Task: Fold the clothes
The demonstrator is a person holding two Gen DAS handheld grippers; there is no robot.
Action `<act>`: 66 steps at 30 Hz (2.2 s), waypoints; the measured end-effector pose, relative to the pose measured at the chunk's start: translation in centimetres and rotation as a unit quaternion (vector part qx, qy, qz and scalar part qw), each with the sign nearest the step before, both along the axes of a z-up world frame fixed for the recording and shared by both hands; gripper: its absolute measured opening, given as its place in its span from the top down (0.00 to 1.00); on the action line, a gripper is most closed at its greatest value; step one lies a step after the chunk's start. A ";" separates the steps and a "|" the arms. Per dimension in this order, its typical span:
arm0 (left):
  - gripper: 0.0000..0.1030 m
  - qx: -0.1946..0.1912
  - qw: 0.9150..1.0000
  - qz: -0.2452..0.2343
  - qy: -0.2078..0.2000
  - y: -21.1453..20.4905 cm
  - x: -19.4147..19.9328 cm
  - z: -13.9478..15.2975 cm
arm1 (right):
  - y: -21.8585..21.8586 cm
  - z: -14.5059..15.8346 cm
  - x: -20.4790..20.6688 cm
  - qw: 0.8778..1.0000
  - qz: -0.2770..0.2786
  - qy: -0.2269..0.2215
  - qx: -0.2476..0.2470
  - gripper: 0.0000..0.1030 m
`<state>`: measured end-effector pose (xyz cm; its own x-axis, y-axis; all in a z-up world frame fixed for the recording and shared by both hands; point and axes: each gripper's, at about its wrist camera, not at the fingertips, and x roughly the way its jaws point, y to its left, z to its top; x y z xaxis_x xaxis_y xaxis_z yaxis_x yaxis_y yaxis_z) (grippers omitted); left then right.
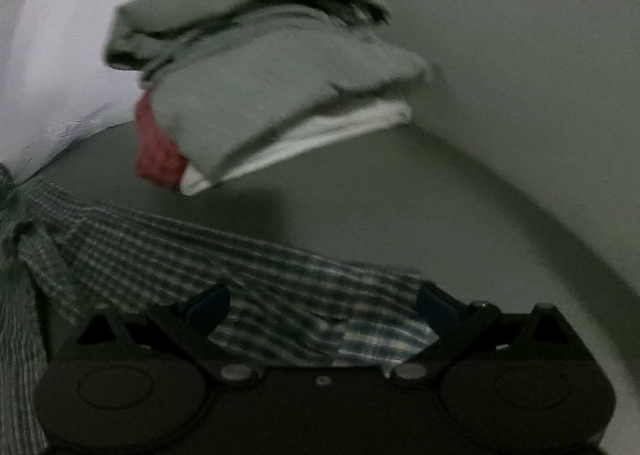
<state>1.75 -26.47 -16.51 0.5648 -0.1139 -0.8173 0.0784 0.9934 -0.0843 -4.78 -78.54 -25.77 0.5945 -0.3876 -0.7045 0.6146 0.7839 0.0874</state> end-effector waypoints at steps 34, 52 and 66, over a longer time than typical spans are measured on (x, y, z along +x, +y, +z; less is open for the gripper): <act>0.33 -0.018 0.998 0.067 0.012 3.2 -1.1 -0.5 | 20.7 5.1 13.3 0.854 0.377 -0.101 0.345 0.20; 0.24 0.042 0.997 -0.064 0.024 -2.6 0.1 -2.0 | 16.8 -0.4 6.3 0.974 0.228 0.003 -0.005 0.00; 0.22 0.058 0.993 -0.101 0.031 -6.3 2.1 -3.4 | 17.8 -0.8 4.4 0.971 0.234 -0.028 -0.048 0.00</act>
